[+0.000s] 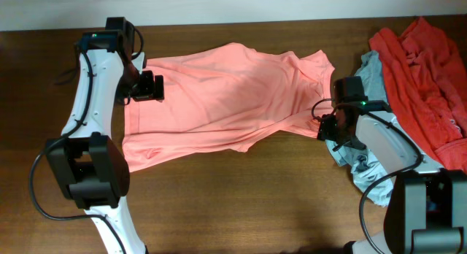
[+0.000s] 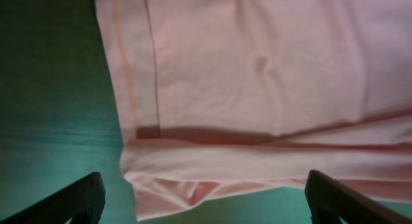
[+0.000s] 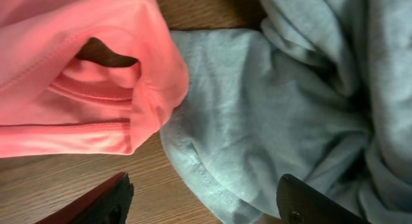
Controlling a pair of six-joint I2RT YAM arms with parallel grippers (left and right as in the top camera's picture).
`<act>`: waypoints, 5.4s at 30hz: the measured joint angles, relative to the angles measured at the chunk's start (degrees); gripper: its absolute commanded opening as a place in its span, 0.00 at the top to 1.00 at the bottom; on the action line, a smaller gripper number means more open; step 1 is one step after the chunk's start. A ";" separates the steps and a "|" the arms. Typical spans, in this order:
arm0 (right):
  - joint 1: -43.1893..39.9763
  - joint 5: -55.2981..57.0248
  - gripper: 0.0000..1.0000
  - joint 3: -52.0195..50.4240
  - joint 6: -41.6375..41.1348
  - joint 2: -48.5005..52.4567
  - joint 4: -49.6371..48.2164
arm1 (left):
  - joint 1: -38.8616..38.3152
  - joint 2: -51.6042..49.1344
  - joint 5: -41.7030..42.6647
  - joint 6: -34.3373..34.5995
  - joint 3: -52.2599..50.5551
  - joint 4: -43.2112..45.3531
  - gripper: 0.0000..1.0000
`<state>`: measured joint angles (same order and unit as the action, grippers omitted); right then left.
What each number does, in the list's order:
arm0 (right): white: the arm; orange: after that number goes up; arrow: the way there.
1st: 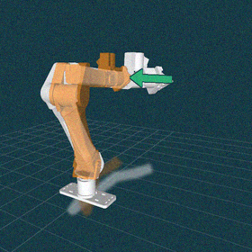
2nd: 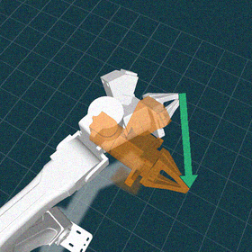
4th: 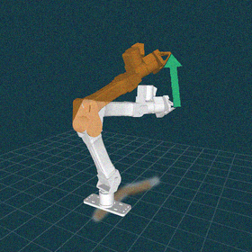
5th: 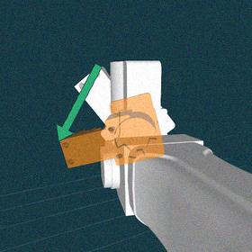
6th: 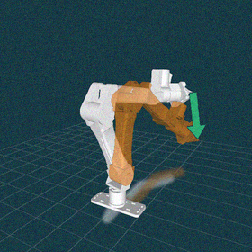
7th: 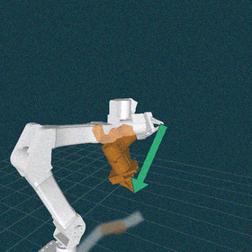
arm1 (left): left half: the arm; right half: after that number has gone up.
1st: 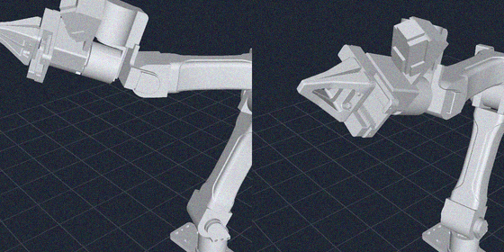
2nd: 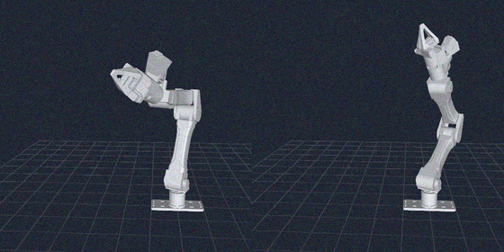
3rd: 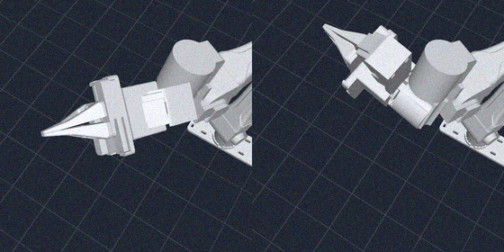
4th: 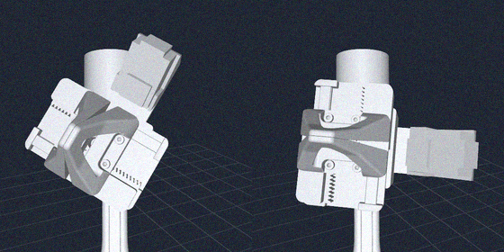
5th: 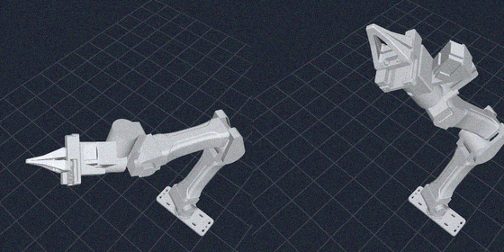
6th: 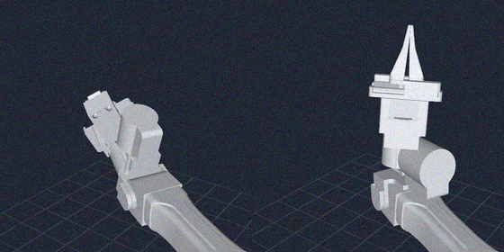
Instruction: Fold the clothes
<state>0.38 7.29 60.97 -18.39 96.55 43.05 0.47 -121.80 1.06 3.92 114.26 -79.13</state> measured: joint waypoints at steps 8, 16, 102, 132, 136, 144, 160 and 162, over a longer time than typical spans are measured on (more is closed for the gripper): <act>-4.22 -4.02 0.22 0.00 3.72 0.00 -0.17 | 0.09 0.00 2.10 0.26 -5.18 0.57 0.03; -6.95 -7.50 0.21 0.00 6.60 0.00 -0.20 | 2.19 1.03 0.11 4.13 -14.91 4.11 0.05; -5.99 -18.86 0.96 0.50 11.85 7.30 -10.32 | 2.51 14.84 -11.89 5.64 -47.82 41.07 0.99; -17.03 -21.00 0.96 2.80 10.84 -6.91 3.82 | 2.51 21.86 -11.15 5.64 -45.03 47.98 0.99; -17.00 -21.57 0.96 2.80 10.84 -6.10 2.38 | 2.51 21.86 -10.75 5.64 -45.03 49.46 0.99; -14.14 -21.57 0.96 2.80 10.78 -2.38 -2.19 | 2.51 21.35 -9.40 5.64 -45.03 54.88 0.99; -12.96 -21.55 0.96 2.80 10.60 2.82 -8.96 | 2.51 13.42 -7.89 5.64 -45.00 64.81 0.99; -12.96 -21.55 0.96 2.80 10.60 3.89 -9.31 | 2.51 12.96 -7.87 5.64 -45.00 65.61 0.99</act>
<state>-12.58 -14.26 63.77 -7.79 100.44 33.74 2.98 -108.84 -6.81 9.56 69.25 -13.52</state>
